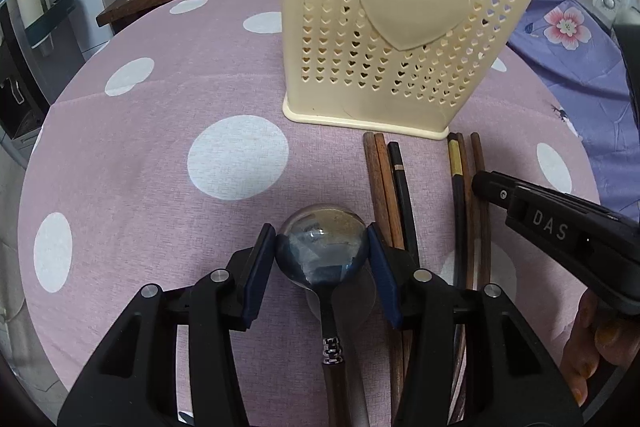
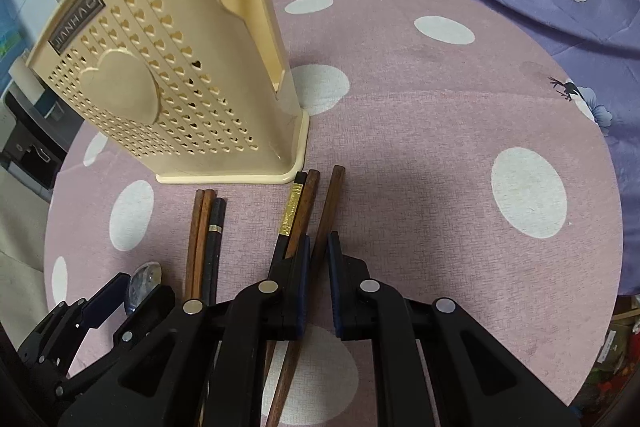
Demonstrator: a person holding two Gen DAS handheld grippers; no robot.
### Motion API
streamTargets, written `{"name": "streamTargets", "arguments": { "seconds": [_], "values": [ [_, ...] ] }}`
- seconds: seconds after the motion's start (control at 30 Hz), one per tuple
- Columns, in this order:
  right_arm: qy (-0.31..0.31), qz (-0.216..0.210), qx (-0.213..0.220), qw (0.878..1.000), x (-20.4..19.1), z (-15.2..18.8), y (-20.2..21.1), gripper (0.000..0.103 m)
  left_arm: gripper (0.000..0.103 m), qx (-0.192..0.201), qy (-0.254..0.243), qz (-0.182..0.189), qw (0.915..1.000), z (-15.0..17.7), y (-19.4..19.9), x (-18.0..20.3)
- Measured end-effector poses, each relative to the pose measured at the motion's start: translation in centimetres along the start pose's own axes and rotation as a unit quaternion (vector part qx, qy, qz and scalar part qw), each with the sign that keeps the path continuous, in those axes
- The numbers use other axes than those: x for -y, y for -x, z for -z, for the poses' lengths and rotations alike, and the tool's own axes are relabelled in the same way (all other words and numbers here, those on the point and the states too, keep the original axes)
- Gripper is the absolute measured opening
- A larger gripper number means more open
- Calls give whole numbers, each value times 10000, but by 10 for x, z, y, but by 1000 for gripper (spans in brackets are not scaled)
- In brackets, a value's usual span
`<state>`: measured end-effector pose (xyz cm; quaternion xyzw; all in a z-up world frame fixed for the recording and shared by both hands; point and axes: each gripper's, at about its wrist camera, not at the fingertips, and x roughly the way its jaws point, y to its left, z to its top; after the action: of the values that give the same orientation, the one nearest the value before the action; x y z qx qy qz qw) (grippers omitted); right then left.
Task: Organize utensils
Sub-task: 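Grasp the second silver spoon with the left tool while the right tool grips another chopstick, then carry the spoon with the left tool over the basket while the right tool carries the chopstick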
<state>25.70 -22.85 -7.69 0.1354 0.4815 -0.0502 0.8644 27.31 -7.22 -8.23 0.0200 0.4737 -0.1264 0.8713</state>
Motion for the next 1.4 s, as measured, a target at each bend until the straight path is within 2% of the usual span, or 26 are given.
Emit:
{"name": "streamTargets", "arguments": {
  "seconds": [0.4,0.7,1.07,1.4],
  "values": [
    [212,-659,698,9952,0,-1,53,9,47,781,74,320,9964,-2,49,-20],
    [587,-1085,1100,9862,-10,4,99,9,47,1119,137,417,9927,-2,85,-29],
    [920,-1484,1328,9757,-12,13,138,8,47,1408,-3,463,9890,5,119,-25],
    [1023,-1541,1392,9728,-14,18,148,8,47,1462,-60,446,9882,8,124,-22]
  ]
}}
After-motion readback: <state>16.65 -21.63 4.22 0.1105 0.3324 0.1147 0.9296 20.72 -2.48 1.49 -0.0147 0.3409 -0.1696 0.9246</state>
